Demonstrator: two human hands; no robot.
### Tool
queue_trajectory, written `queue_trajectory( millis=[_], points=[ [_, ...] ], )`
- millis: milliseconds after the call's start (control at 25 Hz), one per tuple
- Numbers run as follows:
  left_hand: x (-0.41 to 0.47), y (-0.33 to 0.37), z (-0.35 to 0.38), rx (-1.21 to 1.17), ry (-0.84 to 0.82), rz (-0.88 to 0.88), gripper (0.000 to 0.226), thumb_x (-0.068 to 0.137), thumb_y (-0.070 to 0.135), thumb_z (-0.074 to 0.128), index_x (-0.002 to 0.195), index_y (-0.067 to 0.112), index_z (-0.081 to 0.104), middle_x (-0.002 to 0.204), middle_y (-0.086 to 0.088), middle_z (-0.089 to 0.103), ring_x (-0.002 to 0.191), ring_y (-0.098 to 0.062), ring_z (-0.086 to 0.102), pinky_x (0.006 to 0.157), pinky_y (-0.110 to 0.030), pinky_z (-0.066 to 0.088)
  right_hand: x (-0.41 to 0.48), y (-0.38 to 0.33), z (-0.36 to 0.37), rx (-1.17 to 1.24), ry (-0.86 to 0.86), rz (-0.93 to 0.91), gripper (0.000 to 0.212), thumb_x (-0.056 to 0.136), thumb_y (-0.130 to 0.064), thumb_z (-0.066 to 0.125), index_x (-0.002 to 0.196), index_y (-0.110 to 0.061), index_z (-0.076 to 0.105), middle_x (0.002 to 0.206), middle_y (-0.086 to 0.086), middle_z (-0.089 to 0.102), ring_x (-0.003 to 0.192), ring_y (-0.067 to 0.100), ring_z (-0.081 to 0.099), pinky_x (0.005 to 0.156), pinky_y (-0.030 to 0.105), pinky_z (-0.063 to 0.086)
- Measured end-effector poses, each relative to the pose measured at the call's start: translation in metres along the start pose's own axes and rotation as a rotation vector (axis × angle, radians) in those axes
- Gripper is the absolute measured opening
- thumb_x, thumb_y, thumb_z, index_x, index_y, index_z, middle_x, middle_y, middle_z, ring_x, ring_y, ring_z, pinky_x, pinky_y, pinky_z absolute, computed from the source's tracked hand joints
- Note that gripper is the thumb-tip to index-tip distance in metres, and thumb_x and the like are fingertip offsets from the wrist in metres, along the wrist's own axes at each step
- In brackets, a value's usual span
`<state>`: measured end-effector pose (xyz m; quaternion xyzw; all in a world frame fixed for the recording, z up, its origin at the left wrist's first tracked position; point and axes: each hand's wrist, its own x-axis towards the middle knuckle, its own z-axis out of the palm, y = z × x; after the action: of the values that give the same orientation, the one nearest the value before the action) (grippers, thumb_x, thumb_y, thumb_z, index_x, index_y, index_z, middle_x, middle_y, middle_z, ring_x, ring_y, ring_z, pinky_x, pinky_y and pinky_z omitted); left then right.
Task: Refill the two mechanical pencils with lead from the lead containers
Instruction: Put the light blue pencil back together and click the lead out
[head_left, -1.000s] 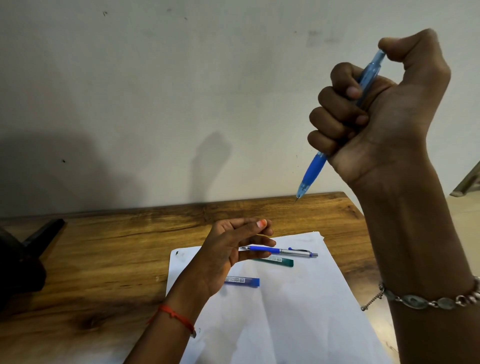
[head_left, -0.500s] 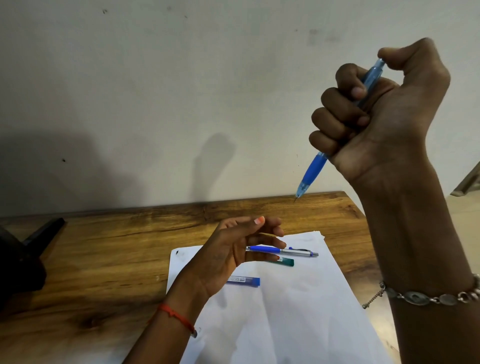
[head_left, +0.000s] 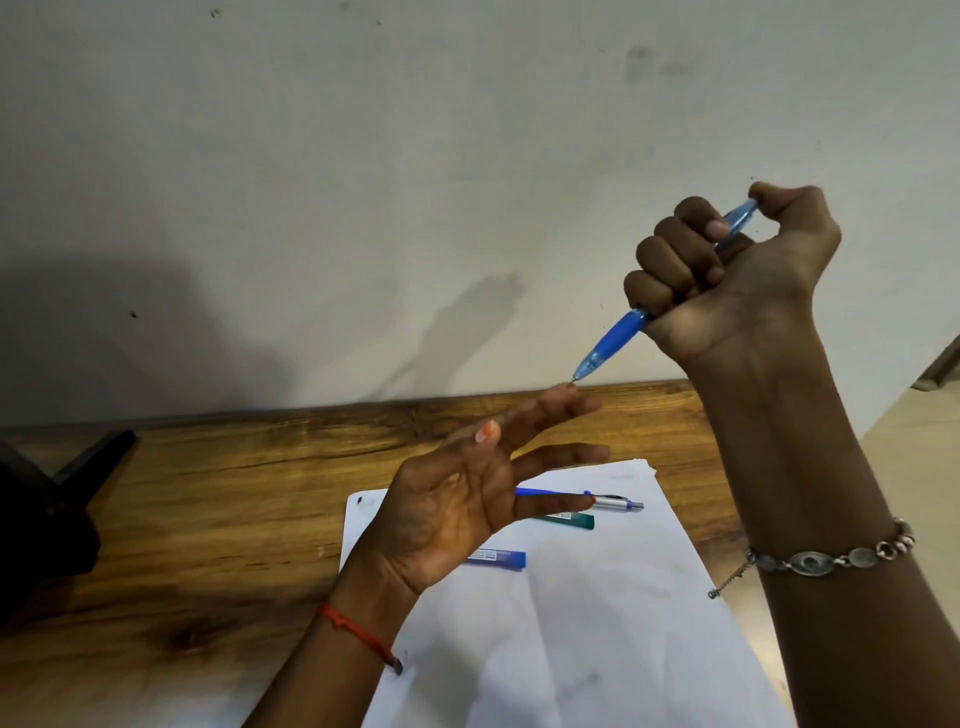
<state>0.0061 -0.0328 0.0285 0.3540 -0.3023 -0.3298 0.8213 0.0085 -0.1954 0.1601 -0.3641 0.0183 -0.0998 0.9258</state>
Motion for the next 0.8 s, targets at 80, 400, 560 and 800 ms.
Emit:
queue_trajectory(
  millis=[80,400,560,800],
  points=[
    [0.001,0.0,-0.002,-0.011,0.005,-0.006,0.051,0.084,0.039,0.057,0.13,0.018,0.051,0.135,0.0,0.054,0.122,-0.024,0.053,0.094,-0.039,0.049,0.003,0.003,-0.005,0.061,0.025,0.0,0.023,0.059,-0.031,0.036,0.046,-0.015,0.027,0.036,-0.005,0.017,0.03,0.01,0.014,0.035,0.015,0.013],
    [-0.002,0.001,-0.008,-0.06,-0.048,-0.006,0.057,0.086,0.038,0.056,0.135,0.012,0.044,0.137,-0.005,0.052,0.125,-0.025,0.05,0.098,-0.042,0.046,0.006,0.011,-0.013,0.182,0.07,0.017,0.024,0.059,-0.031,0.036,0.044,-0.014,0.029,0.035,-0.004,0.017,0.028,0.01,0.016,0.035,0.014,0.013],
    [-0.004,0.002,-0.01,-0.071,-0.067,-0.002,0.059,0.085,0.039,0.057,0.135,0.012,0.043,0.137,-0.005,0.052,0.125,-0.026,0.05,0.099,-0.043,0.045,0.006,0.015,-0.014,0.195,0.081,0.021,0.025,0.059,-0.032,0.036,0.043,-0.013,0.029,0.035,-0.004,0.018,0.028,0.01,0.016,0.036,0.014,0.013],
    [-0.006,0.004,-0.012,-0.084,-0.098,0.005,0.058,0.086,0.038,0.056,0.136,0.011,0.043,0.138,-0.005,0.051,0.126,-0.026,0.049,0.102,-0.044,0.043,0.004,0.017,-0.017,0.235,0.085,0.008,0.026,0.06,-0.031,0.035,0.041,-0.013,0.03,0.034,-0.004,0.018,0.028,0.01,0.017,0.037,0.014,0.013]
  ],
)
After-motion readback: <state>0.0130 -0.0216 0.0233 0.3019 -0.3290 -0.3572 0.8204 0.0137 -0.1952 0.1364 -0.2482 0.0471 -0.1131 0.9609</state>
